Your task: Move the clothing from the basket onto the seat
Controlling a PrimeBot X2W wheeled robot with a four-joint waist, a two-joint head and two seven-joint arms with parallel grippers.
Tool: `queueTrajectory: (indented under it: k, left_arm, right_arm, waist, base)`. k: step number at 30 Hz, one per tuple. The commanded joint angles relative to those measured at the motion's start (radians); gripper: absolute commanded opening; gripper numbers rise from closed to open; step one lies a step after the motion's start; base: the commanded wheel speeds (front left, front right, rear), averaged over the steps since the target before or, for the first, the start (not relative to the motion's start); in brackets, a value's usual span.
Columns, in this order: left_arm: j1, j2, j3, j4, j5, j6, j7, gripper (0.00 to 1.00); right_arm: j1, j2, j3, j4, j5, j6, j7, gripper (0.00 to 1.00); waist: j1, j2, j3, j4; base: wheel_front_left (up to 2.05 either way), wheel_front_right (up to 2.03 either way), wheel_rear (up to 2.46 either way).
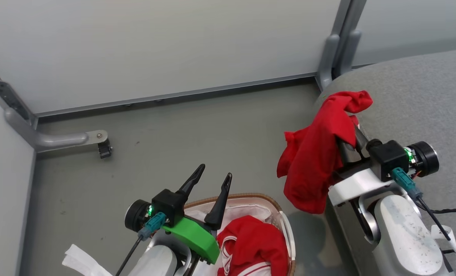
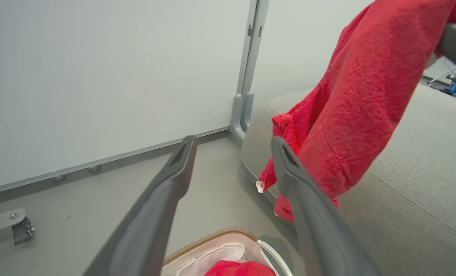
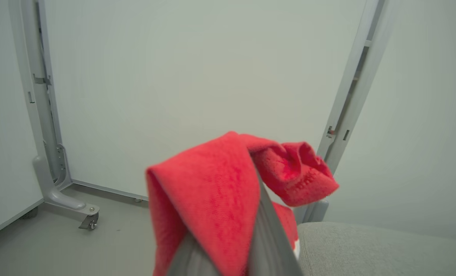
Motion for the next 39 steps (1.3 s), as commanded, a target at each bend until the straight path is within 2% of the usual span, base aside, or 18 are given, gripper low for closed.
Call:
queueTrajectory:
  k: [1, 12, 20, 25, 32, 39]
  left_arm:
    - [0.007, -0.005, 0.001, -0.002, 0.011, -0.004, 0.001, 1.00]
    - [-0.048, -0.009, -0.019, 0.007, 0.051, -0.006, 0.001, 1.00]
    - [-0.090, 0.003, -0.059, 0.017, 0.056, -0.006, 0.001, 1.00]
    - [-0.111, 0.009, -0.076, 0.018, 0.058, -0.006, 0.001, 1.00]
    - [-0.141, 0.016, -0.099, 0.009, 0.064, -0.006, 0.001, 1.00]
    - [-0.182, 0.023, -0.115, -0.003, 0.075, -0.006, 0.001, 1.00]
  right_arm:
    - [-0.015, -0.004, -0.014, -0.007, -0.009, -0.001, -0.002, 0.00]
    - [-0.043, -0.003, -0.105, -0.025, -0.036, -0.001, -0.002, 0.00]
    - [-0.052, -0.003, -0.130, -0.028, -0.019, -0.001, -0.002, 0.00]
    - [-0.054, -0.003, -0.143, -0.025, -0.011, -0.001, -0.002, 0.00]
    - [-0.095, -0.003, -0.165, -0.008, -0.012, -0.001, -0.002, 0.00]
    - [-0.275, -0.003, -0.200, 0.019, -0.018, -0.001, -0.002, 0.00]
  waist:
    - [0.0000, -0.0001, 0.027, -0.059]
    - [0.0000, -0.0001, 0.099, -0.266]
    - [0.0000, -0.0001, 0.144, -0.356]
    - [0.0000, -0.0001, 0.164, -0.372]
    - [0.0000, -0.0001, 0.202, -0.352]
    - [0.0000, -0.0001, 0.266, -0.306]
  base:
    - [0.00, 0.00, 0.00]
    - [0.00, 0.00, 0.00]
    - [0.00, 0.00, 0.00]
    - [0.00, 0.00, 0.00]
    - [0.00, 0.00, 0.00]
    - [0.00, 0.00, 0.00]
